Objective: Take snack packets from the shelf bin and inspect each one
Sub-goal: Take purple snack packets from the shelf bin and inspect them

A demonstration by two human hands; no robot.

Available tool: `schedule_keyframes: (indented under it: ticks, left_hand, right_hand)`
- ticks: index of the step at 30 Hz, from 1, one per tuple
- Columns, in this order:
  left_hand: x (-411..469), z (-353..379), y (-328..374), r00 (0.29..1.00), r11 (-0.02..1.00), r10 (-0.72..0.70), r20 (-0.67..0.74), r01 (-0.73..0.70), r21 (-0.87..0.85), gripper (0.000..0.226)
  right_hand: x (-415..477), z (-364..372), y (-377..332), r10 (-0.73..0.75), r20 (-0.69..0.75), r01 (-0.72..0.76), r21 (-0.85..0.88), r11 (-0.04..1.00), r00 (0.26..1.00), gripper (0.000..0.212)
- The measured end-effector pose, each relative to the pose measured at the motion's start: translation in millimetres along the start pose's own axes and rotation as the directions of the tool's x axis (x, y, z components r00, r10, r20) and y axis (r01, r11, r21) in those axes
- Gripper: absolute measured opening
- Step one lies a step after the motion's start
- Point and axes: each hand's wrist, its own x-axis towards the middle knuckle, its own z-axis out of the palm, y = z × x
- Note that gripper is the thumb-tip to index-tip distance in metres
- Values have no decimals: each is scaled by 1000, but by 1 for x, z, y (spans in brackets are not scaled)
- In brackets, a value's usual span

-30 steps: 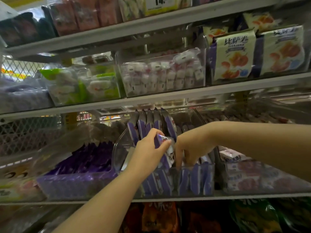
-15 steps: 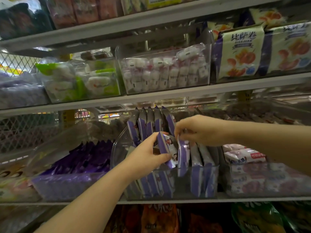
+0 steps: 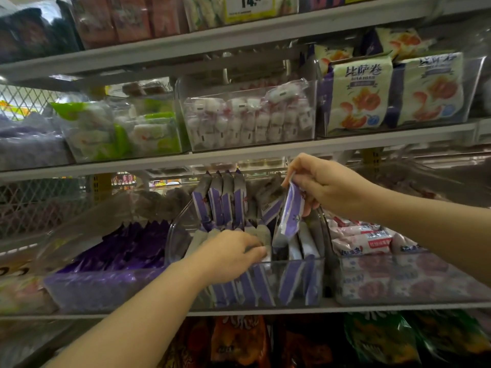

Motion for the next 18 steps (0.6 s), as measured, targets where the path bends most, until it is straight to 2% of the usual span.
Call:
schedule_keyframes:
  ticks: [5,7,10,13,15,17,18]
  left_hand:
    - [-11,5,7,996,998,-59,60,58,25,49]
    - [-17,4,12,998,997,-46,46,43,62,46]
    - [-32,5,18,994,995,-5,-106,-5,-95,34]
    - [-53,6,25,928,947,-80,-364,-43,-318,35]
    - [-65,6,30,870,839,-229,-436,-50,-541,43]
    - [-74,7,34,885,560,-372,-280,-26,-828,41]
    - [-80,8,35,908,410,-384,-168,5,-912,40]
  right_hand:
    - [-13,1,-4,-2,-33,2,16,1000,999,12]
    - [-19,1,-5,-5,-73,8,39,999,997,12]
    - [-33,4,-7,-31,-178,48,92,995,983,12]
    - [-51,17,-12,-41,-258,82,151,985,965,13]
    - [-65,32,-18,-49,-288,112,208,972,957,15]
    - [-80,50,-26,-53,-289,134,269,954,956,22]
    - [-87,59,-29,-55,-278,137,284,949,959,23]
